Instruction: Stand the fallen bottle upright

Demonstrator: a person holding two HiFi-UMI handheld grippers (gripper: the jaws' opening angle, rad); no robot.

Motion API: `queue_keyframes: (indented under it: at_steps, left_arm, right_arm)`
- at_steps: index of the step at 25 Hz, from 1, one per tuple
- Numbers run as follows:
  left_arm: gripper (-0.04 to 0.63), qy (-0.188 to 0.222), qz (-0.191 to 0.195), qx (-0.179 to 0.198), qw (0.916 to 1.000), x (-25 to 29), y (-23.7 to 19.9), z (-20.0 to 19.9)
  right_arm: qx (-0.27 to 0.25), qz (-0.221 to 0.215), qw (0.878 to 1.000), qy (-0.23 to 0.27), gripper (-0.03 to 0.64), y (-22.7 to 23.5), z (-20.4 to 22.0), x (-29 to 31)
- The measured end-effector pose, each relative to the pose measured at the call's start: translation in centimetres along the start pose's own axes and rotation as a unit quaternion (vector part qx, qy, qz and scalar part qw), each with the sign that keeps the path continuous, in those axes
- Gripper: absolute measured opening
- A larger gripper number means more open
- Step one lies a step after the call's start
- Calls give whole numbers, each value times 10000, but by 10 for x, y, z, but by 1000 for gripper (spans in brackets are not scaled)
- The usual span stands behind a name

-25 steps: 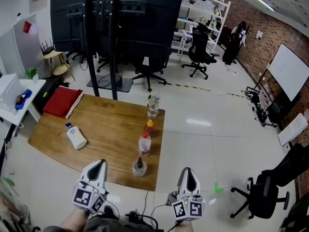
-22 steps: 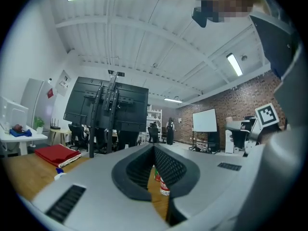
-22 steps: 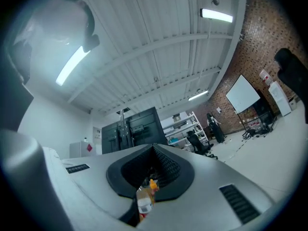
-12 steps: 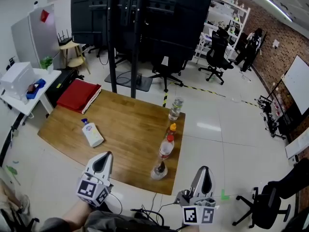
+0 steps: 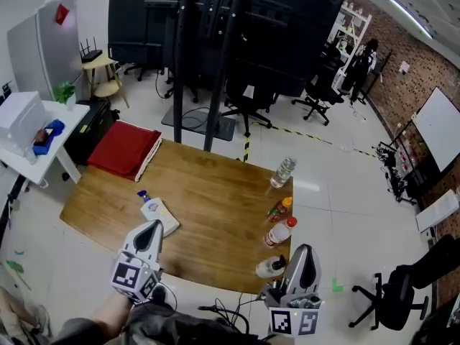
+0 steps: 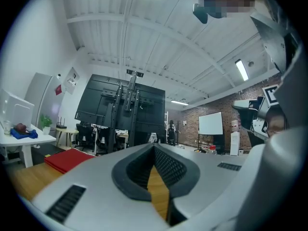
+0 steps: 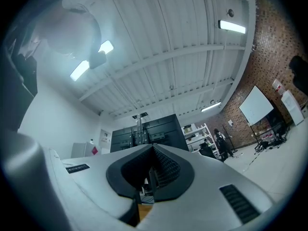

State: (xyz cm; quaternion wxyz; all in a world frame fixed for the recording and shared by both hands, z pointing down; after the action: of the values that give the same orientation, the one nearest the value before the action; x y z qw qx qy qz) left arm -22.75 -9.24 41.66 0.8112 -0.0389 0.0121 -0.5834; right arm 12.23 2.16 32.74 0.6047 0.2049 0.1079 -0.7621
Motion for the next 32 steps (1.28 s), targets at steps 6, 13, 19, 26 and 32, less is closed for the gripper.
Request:
queue_keyframes:
  at_steps: [6, 13, 19, 26, 32]
  left_arm:
    - [14, -94, 104, 82, 9999, 32, -96, 0]
    - [14, -166, 101, 162, 9997, 46, -186, 8]
    - [14, -215, 170, 60, 9996, 56, -232, 16]
    - [14, -424, 377, 49, 9984, 78, -246, 19]
    - [14, -373, 444, -65, 9983, 102, -231, 19]
  right_arm:
    - [11, 264, 9996, -98, 17, -65, 37, 52]
    - [-52, 273, 9994, -206, 17, -132, 75, 110]
    - [-76, 270, 9989, -378, 17, -170, 107, 136]
    - [-352, 409, 9964, -660, 17, -180, 130, 147]
    - [-364, 390, 9951, -838, 17, -155, 159, 153]
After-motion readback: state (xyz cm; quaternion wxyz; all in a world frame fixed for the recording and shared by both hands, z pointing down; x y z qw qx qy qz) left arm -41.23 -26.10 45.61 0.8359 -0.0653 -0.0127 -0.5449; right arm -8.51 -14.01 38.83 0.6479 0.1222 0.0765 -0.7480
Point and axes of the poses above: the fingertips, and each gripper's own axes: x forward along the fingers, y to its right, z out of its underside, the point moved 10 cm from there along -x, backward along the fingers, and after that the axes turned 14 degrees about -z, right-handed, at the moved point
